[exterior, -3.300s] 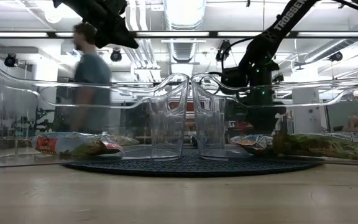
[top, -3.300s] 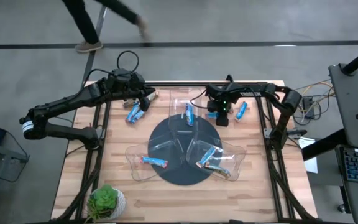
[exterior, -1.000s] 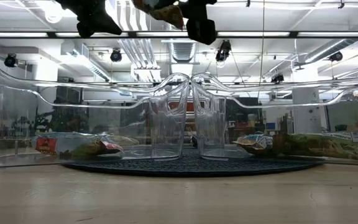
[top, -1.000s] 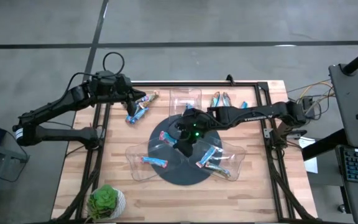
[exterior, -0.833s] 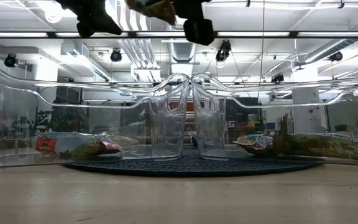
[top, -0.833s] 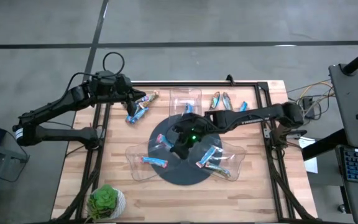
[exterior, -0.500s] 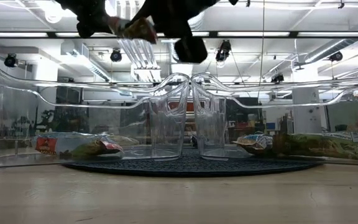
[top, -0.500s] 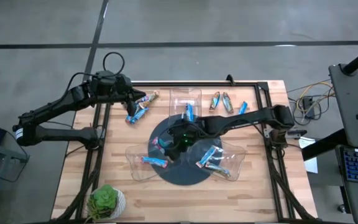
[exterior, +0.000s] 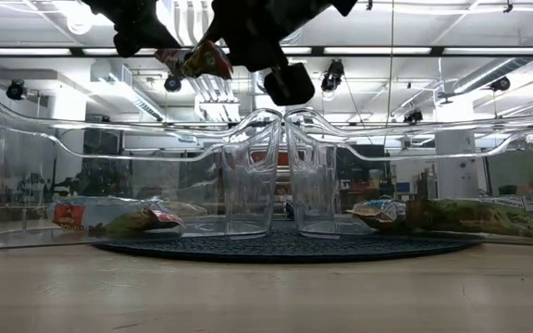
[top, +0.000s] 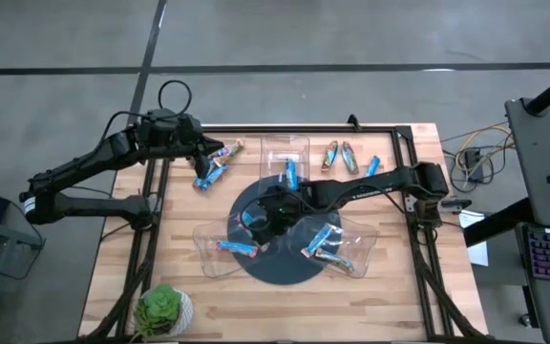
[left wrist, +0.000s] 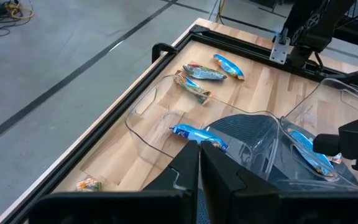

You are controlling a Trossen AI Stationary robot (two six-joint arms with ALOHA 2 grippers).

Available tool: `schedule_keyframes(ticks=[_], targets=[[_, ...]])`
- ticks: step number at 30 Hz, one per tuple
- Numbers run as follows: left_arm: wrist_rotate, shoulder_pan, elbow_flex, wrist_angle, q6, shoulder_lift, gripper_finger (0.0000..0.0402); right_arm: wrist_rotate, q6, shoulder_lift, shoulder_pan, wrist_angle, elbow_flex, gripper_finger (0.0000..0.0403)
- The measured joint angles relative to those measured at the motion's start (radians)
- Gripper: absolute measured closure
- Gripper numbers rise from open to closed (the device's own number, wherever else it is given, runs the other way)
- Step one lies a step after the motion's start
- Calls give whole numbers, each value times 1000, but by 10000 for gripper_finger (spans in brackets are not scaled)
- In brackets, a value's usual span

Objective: Pick and place Granola Bars by type
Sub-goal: Put the red granola bar into the left transparent bin, then put the bottom blue granola bar into the top transparent bin

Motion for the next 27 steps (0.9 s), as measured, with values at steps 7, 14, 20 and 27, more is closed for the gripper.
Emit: schedule_keyframes(ticks=[7, 14, 20, 27], targets=[[0, 0, 0, 0, 0, 0, 401, -3, 45, 9, 2, -8, 0, 350], [0, 0, 0, 0, 0, 0, 401, -12, 60, 11, 5, -8, 0, 294], [0, 0, 0, 0, 0, 0, 401, -10, 39, 11, 5, -7, 0, 247], [0, 0, 0, 0, 0, 0, 401, -8, 16, 11, 5, -6, 0, 230]])
